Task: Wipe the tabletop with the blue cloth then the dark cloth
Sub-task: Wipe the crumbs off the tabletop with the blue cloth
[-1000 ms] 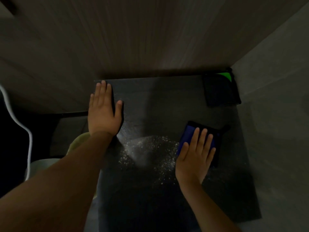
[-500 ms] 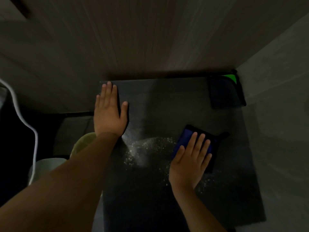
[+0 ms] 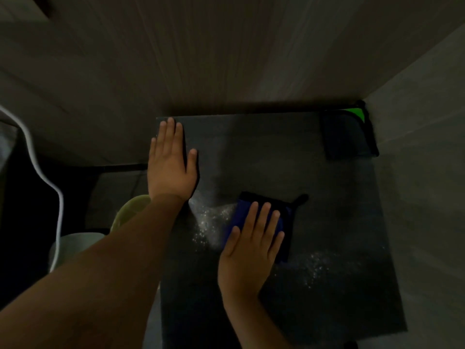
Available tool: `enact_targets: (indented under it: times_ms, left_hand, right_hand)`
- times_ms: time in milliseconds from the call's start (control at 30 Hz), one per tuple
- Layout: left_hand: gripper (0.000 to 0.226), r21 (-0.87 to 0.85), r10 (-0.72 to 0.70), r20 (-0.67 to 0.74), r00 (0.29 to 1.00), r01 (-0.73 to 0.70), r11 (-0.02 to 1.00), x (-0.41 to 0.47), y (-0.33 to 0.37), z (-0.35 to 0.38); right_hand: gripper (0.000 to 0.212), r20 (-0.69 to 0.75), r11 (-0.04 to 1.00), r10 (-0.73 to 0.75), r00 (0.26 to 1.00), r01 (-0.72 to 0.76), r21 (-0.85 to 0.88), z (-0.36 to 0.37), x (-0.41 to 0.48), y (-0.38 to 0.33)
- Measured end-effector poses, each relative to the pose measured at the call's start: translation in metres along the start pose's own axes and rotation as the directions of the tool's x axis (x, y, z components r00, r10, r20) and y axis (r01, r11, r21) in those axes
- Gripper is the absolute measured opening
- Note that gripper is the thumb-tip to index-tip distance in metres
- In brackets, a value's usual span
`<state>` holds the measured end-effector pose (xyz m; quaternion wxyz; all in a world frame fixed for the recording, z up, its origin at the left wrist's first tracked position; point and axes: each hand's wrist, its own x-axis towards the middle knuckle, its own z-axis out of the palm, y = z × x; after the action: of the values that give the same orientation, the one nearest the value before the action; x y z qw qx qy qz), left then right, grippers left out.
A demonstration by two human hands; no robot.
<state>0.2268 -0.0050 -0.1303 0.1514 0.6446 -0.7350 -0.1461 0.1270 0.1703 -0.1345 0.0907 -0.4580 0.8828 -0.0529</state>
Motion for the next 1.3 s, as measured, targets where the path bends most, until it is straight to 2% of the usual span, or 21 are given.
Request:
enact_targets:
  times_ms: [233,433,533,633,767,867,1000,1167,1300]
  left_hand:
    - [0.06,0.006,0.004,0.05,0.999,-0.004,1.0,0.003,-0.002,-0.002]
    - [0.06,0.018,0.002,0.101,0.995,-0.004,1.0,0.004,-0.007,-0.003]
    - [0.062,-0.012,-0.007,0.148,0.989,0.009,1.0,0.005,-0.008,-0.005]
    - [0.065,-0.052,-0.023,0.218,0.976,0.035,0.998,0.008,-0.008,-0.01]
    - [0.067,-0.098,-0.079,0.343,0.936,0.119,0.988,0.016,-0.009,-0.018]
    - [0.064,-0.175,-0.094,0.383,0.919,0.172,0.969,0.02,-0.007,-0.024]
    - [0.054,-0.188,-0.048,0.272,0.961,0.102,0.977,0.008,-0.002,-0.03]
    - [0.048,-0.15,0.078,0.067,0.995,-0.067,0.986,-0.023,0.004,-0.032]
    - [0.045,-0.222,0.098,0.068,0.993,-0.081,0.972,-0.049,0.004,-0.025]
  right_hand:
    - [0.054,0.064,0.99,-0.123,0.99,0.117,0.082,0.007,-0.035,-0.051]
    - [0.056,0.111,0.977,-0.206,0.972,0.199,0.076,0.012,-0.043,-0.054]
    - [0.055,0.139,0.934,-0.356,0.924,0.351,0.061,0.012,-0.046,-0.052]
    - [0.055,0.164,0.9,-0.436,0.885,0.433,0.054,0.011,-0.046,-0.05]
    - [0.056,0.213,0.826,-0.56,0.801,0.56,0.065,0.007,-0.045,-0.045]
    - [0.056,0.255,0.763,-0.636,0.728,0.642,0.069,0.003,-0.039,-0.04]
    - [0.056,0.293,0.691,-0.707,0.643,0.717,0.093,-0.002,-0.041,-0.025]
    - [0.054,0.318,0.671,-0.725,0.611,0.731,0.125,-0.007,-0.054,0.0]
    - [0.055,0.305,0.665,-0.735,0.606,0.731,0.151,-0.011,-0.046,0.008]
